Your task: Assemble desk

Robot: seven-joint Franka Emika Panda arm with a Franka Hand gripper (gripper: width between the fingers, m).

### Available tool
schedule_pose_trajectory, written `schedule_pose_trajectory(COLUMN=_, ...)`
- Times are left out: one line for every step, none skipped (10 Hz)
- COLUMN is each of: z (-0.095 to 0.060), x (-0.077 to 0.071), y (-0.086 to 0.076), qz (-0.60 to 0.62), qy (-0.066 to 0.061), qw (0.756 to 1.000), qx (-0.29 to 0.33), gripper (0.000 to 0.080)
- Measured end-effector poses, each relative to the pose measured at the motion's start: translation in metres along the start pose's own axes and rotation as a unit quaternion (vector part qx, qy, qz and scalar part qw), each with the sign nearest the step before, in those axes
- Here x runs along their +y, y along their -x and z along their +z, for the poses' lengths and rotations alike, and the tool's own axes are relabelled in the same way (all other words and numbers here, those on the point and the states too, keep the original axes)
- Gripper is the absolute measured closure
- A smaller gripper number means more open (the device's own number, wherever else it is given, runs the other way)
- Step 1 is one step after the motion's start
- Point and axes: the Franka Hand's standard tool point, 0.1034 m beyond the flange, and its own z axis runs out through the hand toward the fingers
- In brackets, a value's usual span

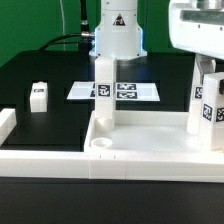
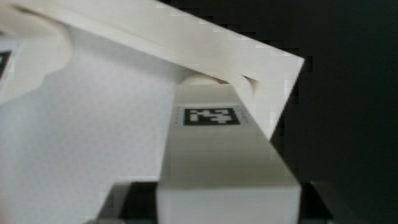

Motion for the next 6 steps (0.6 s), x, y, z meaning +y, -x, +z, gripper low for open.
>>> schedule_pose_trajectory(z=0.0000, x=-0.0001, y=-0.0001, qz=0.005, qy=0.000, qw=1.000, qx=0.000, gripper=0.0504)
schedule_pose_trajectory(z=0.0004, x=-0.0001, y=0.0000, qz=-0.004, qy=0.000, qw=1.000, qx=0.000, gripper=0.0504)
schedule_pose_trajectory(z=0.0004, x=0.0000, y=0.0001, qz=-0.019, qy=0.000, qw=1.000, qx=0.000, gripper=0.0299)
schedule_pose_trajectory(z=0.0000, x=0.0002, y=0.0014, qz=-0.030, qy=0.005, qw=1.000, qx=-0.001, gripper=0.0299)
schedule_pose_trajectory(z=0.0000, x=-0.0002, y=0.0019, qz=-0.069, qy=0.005, qw=0.998, qx=0.000, gripper=0.0183)
schedule_pose_trajectory(z=0.0003, x=-0.0003, y=0.0023, qz=-0.122, qy=0.005, qw=0.993, qx=0.000, gripper=0.0160)
